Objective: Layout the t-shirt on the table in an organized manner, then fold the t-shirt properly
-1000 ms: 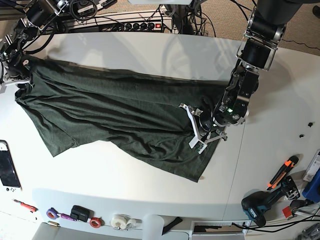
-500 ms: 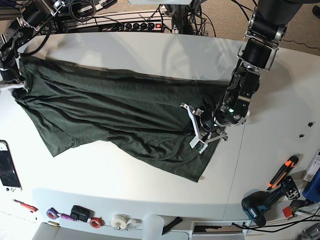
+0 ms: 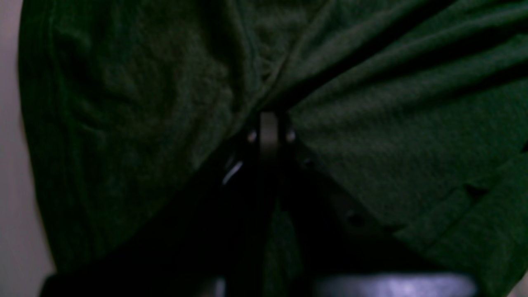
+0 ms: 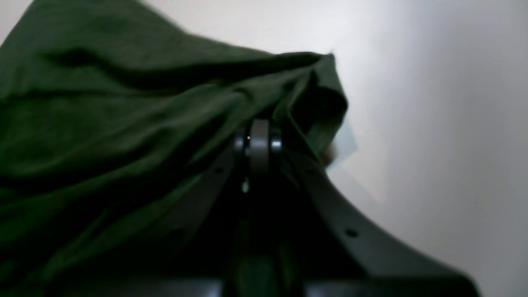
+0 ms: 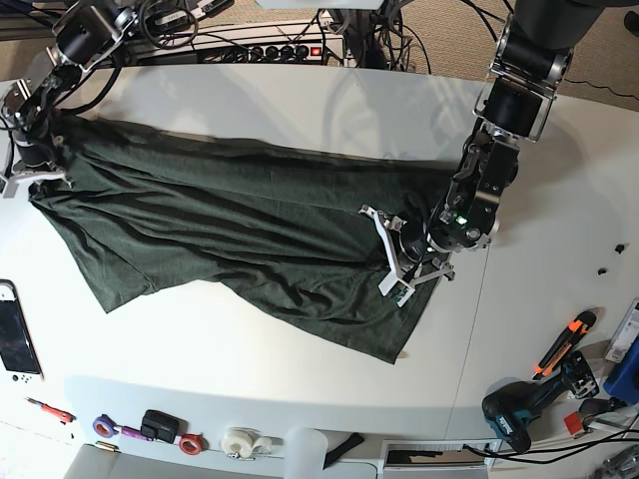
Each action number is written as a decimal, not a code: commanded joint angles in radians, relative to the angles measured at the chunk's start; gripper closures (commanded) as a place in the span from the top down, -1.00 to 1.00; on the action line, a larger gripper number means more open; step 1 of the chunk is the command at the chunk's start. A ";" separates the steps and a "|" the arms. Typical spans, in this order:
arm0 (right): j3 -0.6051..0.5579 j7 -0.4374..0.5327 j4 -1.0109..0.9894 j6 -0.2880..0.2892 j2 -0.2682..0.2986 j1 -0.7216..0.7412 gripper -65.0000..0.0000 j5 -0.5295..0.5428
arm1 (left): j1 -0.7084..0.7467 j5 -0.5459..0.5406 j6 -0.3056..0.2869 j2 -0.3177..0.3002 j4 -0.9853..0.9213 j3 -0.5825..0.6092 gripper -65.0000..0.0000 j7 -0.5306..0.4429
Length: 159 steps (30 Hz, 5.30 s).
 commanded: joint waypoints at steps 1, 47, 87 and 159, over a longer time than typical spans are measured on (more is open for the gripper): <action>0.002 0.017 -0.008 -0.028 0.042 0.021 -1.00 -0.008 | 0.012 0.035 0.000 -0.006 -0.013 0.006 -1.00 0.109; 0.002 -0.292 -0.071 0.208 0.151 0.259 -1.00 0.428 | 0.008 -0.089 -0.026 -0.042 0.135 0.006 -0.21 0.095; -0.001 -0.134 0.646 0.208 -0.136 -0.352 -1.00 0.163 | 0.343 -0.203 -0.237 -0.108 0.478 -0.392 -1.00 0.103; -0.005 -0.277 0.278 0.208 -0.003 -0.417 -0.87 0.451 | 0.780 -0.150 -0.102 -0.236 0.628 -0.577 -0.63 0.159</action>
